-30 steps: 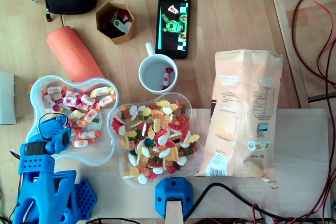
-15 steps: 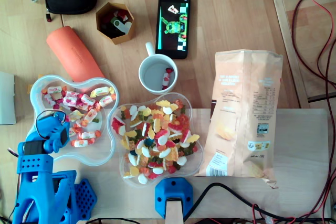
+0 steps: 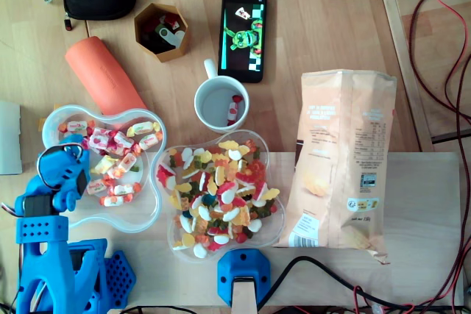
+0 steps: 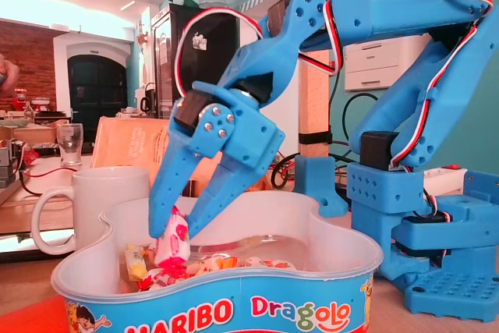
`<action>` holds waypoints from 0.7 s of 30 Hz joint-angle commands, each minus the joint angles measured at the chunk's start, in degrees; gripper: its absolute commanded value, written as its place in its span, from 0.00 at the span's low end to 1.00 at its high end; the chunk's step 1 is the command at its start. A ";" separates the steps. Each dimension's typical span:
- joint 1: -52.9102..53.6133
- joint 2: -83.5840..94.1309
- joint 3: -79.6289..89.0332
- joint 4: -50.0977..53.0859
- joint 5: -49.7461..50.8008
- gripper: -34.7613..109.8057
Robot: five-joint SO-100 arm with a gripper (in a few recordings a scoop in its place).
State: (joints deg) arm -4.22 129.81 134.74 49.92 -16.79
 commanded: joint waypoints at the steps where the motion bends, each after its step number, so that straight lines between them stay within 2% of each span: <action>1: -0.35 1.85 -5.45 0.62 -0.18 0.21; 14: 0.35 1.85 -21.09 0.62 0.53 0.21; 21: 10.63 1.85 -21.71 0.62 0.62 0.21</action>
State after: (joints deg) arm 2.46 129.81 116.54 49.92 -16.17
